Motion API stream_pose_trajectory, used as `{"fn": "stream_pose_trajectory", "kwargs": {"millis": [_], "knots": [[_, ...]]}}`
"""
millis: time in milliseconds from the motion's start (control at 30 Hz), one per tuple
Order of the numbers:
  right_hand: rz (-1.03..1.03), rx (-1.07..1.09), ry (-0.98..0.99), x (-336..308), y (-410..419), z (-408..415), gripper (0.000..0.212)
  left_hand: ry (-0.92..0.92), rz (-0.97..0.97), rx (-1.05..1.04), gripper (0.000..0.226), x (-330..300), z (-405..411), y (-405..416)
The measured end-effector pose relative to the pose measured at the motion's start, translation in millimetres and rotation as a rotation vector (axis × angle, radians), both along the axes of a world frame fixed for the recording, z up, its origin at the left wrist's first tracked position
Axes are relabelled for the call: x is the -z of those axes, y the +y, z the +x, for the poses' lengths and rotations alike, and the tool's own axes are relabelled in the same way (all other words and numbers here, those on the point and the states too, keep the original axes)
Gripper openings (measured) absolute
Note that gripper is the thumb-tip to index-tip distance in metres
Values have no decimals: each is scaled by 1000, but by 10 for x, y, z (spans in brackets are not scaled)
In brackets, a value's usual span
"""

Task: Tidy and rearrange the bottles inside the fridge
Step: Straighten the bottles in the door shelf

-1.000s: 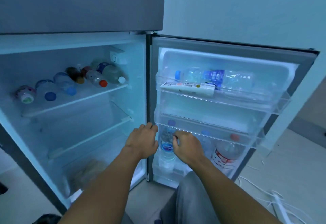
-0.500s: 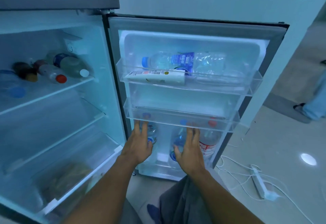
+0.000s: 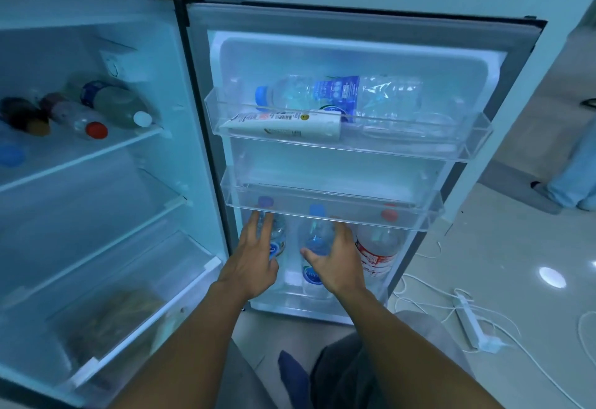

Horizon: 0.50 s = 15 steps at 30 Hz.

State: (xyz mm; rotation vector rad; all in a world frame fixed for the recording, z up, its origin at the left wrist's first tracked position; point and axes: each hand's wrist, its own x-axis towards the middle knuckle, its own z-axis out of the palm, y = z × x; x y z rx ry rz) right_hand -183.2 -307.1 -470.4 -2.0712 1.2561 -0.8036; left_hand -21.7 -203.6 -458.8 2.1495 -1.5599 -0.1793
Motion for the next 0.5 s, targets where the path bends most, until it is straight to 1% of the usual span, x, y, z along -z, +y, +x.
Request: {"fn": "stream_pose_trajectory", "kwargs": {"millis": [100, 300, 500], "knots": [[0, -23, 23, -33, 39, 83, 76, 1, 19, -11, 95, 3, 15, 7], [93, -42, -117, -21, 141, 186, 75, 24, 37, -12, 92, 10, 28, -18], [113, -73, -125, -39, 46, 249, 73, 52, 27, -29, 93, -34, -4, -8]]}}
